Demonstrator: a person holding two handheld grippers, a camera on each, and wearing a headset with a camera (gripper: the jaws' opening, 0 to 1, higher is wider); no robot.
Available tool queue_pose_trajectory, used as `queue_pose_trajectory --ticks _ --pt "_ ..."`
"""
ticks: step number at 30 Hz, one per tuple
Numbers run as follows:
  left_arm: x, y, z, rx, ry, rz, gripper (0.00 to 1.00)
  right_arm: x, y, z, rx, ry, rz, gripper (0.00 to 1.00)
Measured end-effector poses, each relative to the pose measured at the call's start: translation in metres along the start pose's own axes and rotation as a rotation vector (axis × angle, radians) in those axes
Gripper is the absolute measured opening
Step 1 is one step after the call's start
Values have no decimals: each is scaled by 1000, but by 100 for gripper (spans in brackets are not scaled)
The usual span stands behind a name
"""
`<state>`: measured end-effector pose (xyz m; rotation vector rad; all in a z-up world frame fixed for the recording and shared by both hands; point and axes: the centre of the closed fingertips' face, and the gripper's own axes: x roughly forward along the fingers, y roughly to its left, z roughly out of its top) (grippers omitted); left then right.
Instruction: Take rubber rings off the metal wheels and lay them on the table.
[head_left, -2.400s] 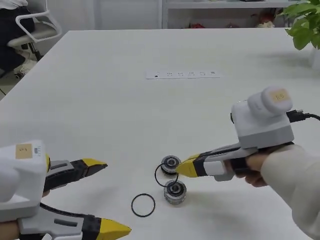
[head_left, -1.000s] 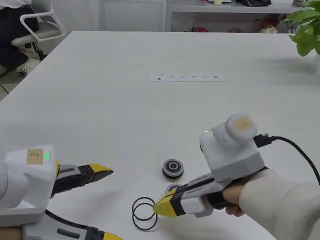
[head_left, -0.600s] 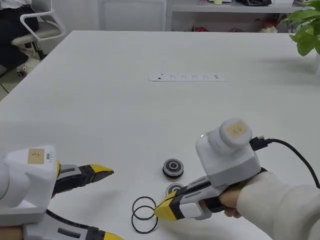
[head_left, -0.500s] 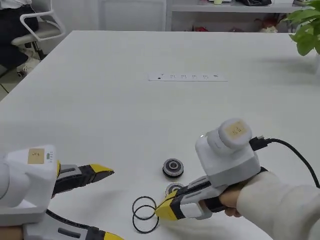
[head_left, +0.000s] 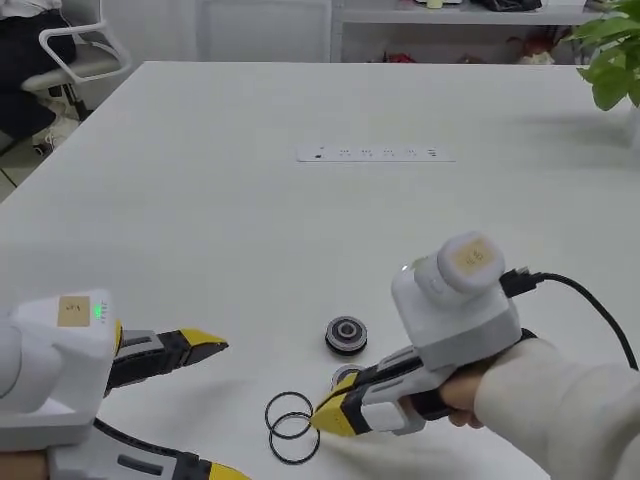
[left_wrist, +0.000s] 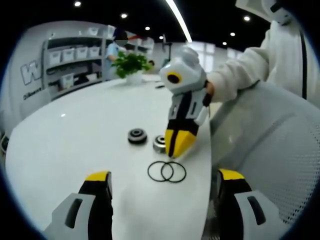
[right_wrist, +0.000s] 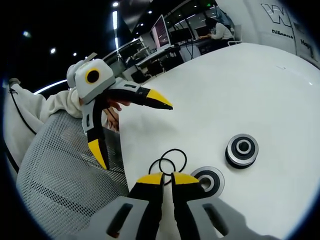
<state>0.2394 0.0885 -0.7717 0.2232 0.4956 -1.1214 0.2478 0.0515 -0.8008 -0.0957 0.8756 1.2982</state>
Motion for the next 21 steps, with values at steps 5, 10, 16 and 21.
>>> queue_pose_trajectory --ticks 5,10,16,21 --pt "0 0 0 1 -1 2 88 -5 -4 8 1 -29 -13 3" --pt "0 0 0 1 0 1 88 -13 -10 20 7 -81 -37 4" --pt "0 0 0 -1 1 -1 88 -21 -18 30 18 -132 -62 5" --pt "0 0 0 -4 0 0 88 -27 -23 37 19 -160 -77 5"
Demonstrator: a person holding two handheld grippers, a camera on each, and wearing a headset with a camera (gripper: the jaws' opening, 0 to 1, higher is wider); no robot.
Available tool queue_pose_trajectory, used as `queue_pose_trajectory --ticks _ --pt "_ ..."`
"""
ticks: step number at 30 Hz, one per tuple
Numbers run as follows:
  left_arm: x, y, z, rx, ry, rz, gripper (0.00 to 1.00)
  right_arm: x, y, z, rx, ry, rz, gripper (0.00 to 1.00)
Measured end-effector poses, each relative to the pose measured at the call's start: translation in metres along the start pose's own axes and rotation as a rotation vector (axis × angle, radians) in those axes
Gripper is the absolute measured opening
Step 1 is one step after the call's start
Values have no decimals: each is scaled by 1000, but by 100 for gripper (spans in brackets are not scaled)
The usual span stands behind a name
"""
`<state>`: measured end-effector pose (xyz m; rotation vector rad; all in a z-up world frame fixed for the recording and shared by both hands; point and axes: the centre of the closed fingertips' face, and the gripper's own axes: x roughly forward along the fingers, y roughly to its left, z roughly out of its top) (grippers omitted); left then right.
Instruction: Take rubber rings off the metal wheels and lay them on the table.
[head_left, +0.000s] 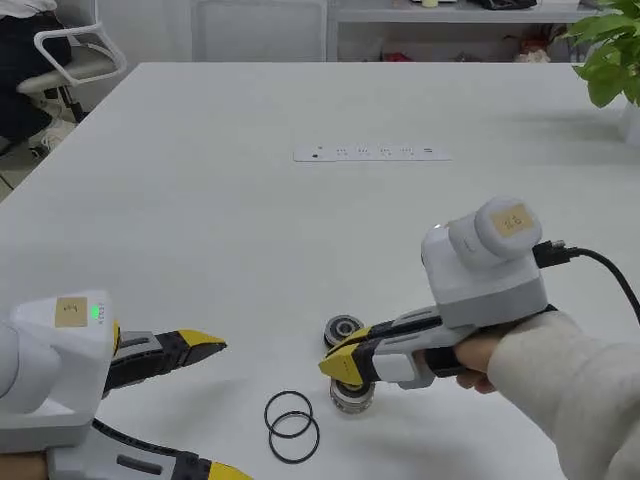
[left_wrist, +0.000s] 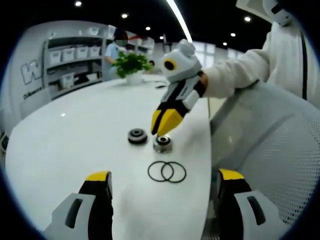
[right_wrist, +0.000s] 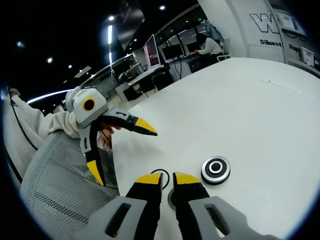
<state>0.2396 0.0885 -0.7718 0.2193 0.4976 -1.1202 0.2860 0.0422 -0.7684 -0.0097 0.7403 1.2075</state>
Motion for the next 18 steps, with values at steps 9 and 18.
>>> queue_pose_trajectory --ticks 9,18 --pt "0 0 0 -6 -1 -1 88 -11 -12 13 8 -59 -38 6" --pt "0 0 -1 -13 1 -2 88 -20 -25 20 28 -105 -77 7"
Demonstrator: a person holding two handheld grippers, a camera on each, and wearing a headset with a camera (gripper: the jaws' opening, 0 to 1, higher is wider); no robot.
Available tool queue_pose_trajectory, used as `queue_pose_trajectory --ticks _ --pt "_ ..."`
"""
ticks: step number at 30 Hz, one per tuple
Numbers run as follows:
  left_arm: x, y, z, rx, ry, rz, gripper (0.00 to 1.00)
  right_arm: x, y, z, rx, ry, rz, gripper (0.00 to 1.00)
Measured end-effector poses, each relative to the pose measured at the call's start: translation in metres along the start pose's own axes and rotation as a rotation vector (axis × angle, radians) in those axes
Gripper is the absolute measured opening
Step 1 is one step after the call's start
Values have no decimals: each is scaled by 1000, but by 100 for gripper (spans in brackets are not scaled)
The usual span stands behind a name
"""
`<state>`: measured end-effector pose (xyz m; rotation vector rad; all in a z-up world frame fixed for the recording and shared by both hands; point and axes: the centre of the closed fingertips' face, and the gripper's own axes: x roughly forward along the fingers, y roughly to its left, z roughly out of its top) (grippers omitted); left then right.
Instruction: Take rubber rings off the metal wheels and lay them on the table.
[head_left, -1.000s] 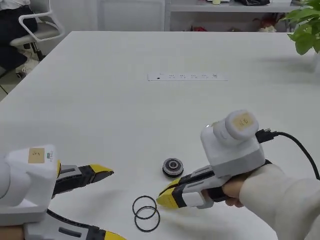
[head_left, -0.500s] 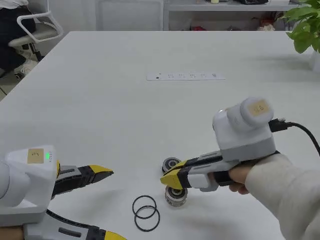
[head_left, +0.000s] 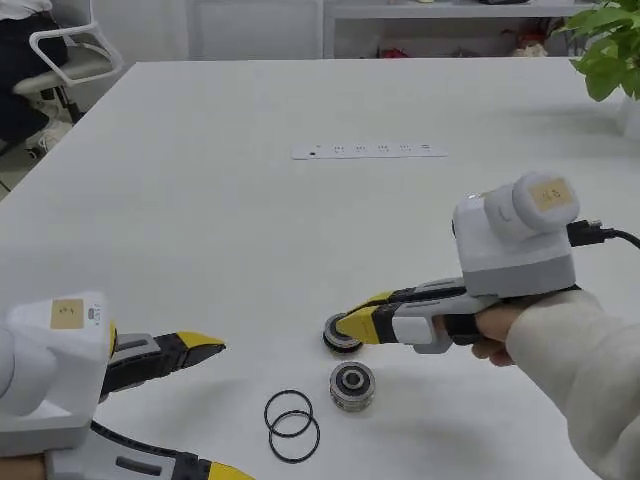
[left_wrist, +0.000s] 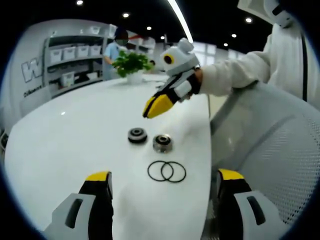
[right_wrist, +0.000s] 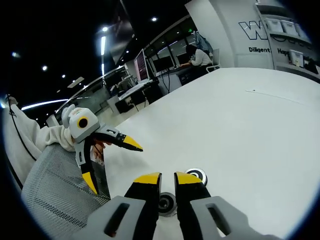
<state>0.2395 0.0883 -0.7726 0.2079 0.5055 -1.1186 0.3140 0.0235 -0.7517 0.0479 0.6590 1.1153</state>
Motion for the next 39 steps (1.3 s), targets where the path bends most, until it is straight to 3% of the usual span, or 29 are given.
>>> queue_pose_trajectory --ticks 12,16,20,27,29,35,39 --pt "-1 1 2 -9 -7 -3 88 -1 -10 -3 4 5 -27 7" --pt "-5 5 18 -54 -67 -4 88 -2 -15 -3 14 4 -40 7" --pt "-10 11 23 -52 -32 1 89 -3 -18 -3 14 1 -49 7" --pt "-19 15 48 4 -17 -14 88 -6 -28 -7 22 10 -81 8" --pt "-21 20 62 44 -16 -7 88 -8 -30 -7 23 10 -89 8" --pt "-17 29 100 122 -59 -2 87 -12 -39 -10 29 9 -112 8" --pt "-13 38 125 167 -96 16 80 -13 -43 -13 29 16 -118 8"
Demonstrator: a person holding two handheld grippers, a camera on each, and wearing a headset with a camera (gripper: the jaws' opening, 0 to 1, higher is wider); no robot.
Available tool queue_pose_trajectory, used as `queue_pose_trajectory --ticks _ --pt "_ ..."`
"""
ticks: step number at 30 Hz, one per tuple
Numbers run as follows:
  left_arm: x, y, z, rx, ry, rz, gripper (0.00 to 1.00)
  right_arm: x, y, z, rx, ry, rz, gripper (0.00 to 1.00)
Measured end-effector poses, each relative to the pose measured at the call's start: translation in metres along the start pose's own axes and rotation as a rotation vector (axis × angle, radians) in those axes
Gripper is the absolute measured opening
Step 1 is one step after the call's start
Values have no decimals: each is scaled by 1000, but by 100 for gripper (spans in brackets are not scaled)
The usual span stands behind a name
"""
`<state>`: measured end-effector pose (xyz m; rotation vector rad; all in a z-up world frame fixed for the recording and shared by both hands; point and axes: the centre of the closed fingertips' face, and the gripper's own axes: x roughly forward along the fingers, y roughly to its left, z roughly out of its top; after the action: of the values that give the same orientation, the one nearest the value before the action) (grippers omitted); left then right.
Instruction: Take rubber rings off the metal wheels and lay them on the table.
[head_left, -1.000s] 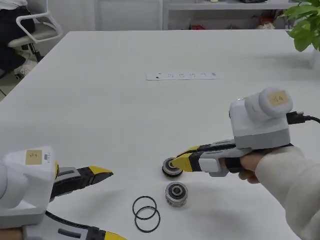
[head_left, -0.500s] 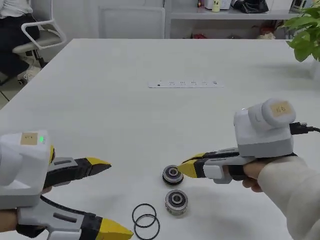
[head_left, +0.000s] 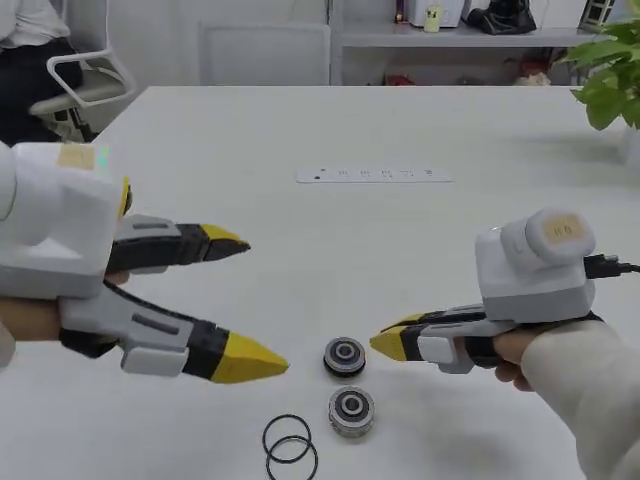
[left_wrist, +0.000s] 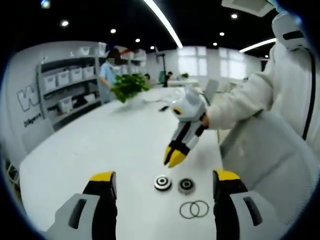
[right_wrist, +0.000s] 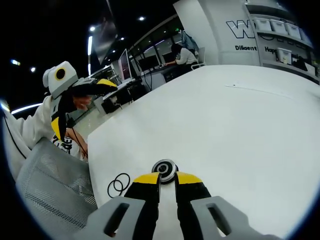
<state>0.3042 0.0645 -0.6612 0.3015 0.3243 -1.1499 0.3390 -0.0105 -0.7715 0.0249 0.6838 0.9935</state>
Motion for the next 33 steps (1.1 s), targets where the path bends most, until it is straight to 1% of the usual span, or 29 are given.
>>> queue_pose_trajectory --ticks 3,4,6,9,10,11,12,14,16,17,19,20,23,24,25,26,28,30,32,33 --pt "5 3 8 14 -7 -8 80 1 -2 -2 0 6 1 8" --pt "8 4 10 36 2 -12 79 1 -2 -3 -3 8 -1 8" --pt "15 7 11 60 21 -19 77 1 -3 -4 -4 11 -1 8" --pt "26 12 12 88 38 -23 74 2 -5 -7 -8 17 1 9" --pt "30 14 12 101 46 -22 73 2 -6 -8 -10 18 0 9" --pt "36 18 13 127 54 -14 71 3 -7 -10 -8 24 1 9" --pt "40 20 13 136 57 -8 69 3 -8 -11 -6 26 1 9" --pt "50 21 14 148 61 -18 67 4 -9 -12 -4 28 0 9" --pt "61 20 13 167 66 -34 65 3 -9 -12 -4 27 -1 10" --pt "68 21 10 173 75 -38 63 4 -9 -12 -3 25 0 10" --pt "77 21 5 175 83 -42 60 4 -9 -12 -4 23 0 11" --pt "81 19 -1 174 97 -51 59 4 -9 -12 -5 23 1 11" --pt "91 15 -15 171 107 -61 57 4 -9 -12 -7 23 -1 11" --pt "93 13 -21 165 113 -63 56 4 -9 -13 -6 23 1 11" --pt "94 13 -23 162 114 -65 56 4 -9 -13 -6 23 1 11" --pt "97 10 -32 154 114 -68 55 5 -8 -13 -6 24 1 11" --pt "98 9 -40 142 113 -62 54 5 -9 -14 -9 26 1 11" --pt "100 10 -49 112 107 -49 51 5 -8 -14 -9 28 3 11" --pt "100 10 -58 97 114 -49 48 6 -8 -14 -12 29 4 11" --pt "99 8 -65 88 126 -58 45 6 -8 -14 -12 30 4 11"
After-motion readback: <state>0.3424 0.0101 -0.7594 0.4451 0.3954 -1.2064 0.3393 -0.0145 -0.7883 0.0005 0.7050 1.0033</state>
